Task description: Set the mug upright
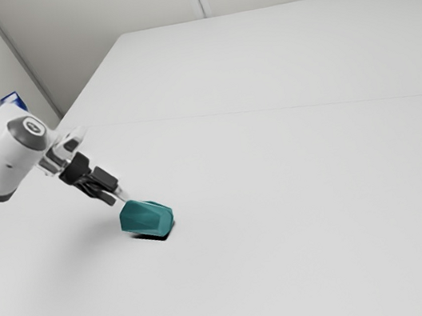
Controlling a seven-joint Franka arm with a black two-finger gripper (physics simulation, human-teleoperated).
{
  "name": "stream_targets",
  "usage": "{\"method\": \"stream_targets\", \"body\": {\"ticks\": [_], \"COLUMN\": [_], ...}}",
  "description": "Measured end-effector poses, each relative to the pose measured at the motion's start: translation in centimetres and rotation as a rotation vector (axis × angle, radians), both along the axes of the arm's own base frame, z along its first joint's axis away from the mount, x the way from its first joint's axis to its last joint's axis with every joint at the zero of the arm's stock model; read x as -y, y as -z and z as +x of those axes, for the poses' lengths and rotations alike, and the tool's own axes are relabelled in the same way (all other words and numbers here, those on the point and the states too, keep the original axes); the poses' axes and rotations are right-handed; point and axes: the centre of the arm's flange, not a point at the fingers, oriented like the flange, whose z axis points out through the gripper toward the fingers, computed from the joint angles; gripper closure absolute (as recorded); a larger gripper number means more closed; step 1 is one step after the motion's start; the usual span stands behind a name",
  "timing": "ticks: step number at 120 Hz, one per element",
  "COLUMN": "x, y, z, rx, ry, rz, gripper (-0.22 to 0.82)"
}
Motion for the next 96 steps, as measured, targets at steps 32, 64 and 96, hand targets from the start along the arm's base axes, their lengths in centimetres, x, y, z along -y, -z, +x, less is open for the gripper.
{"method": "stream_targets", "body": {"ticks": [32,64,96], "x": [-0.6,0.1,0.4], "y": [2.3,3.9,4.8], "z": [-0.8,-1.5,-2.1], "rx": [0.014,0.029,0.041], "ry": [0.009,-0.001,-0.027], "rz": [-0.06,-0.134,-0.208], "gripper": [0.0,0.0,0.0]}}
